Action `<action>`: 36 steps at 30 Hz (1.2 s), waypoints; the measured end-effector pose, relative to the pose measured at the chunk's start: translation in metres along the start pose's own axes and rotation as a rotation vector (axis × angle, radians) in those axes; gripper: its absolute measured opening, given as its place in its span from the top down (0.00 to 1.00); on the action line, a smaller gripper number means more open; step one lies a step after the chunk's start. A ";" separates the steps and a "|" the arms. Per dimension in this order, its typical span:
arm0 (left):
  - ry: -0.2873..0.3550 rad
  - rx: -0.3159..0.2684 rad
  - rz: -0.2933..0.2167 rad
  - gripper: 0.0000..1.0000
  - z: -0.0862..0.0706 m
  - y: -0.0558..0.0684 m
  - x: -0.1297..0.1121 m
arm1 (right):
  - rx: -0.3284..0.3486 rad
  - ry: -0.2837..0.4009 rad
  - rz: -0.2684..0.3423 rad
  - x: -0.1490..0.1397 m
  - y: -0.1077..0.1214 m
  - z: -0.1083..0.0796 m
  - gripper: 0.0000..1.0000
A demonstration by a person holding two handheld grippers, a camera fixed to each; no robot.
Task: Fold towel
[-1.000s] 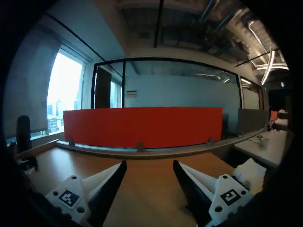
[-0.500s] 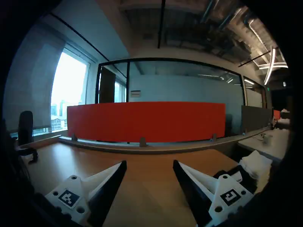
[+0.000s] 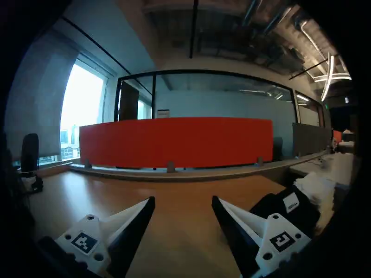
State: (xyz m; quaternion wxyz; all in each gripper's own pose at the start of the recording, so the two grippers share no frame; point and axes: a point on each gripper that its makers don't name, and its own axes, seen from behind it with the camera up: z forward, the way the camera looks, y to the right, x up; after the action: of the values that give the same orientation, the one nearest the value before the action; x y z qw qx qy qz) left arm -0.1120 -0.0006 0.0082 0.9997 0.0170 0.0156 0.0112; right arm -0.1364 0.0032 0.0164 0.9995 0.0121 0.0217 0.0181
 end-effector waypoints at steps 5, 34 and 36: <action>0.000 0.000 0.000 0.00 0.000 0.000 0.000 | -0.005 0.002 0.004 -0.009 0.002 -0.001 0.05; 0.000 0.000 0.000 0.00 0.000 0.000 0.000 | -0.011 0.013 -0.024 -0.022 -0.002 -0.011 0.05; 0.000 0.000 0.000 0.00 0.000 0.000 0.000 | -0.011 0.013 -0.024 -0.022 -0.002 -0.011 0.05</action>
State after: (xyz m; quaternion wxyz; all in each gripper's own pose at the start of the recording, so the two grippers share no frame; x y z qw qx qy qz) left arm -0.1123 -0.0004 0.0084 0.9997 0.0171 0.0156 0.0111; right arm -0.1587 0.0012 0.0062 0.9996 0.0062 0.0280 0.0063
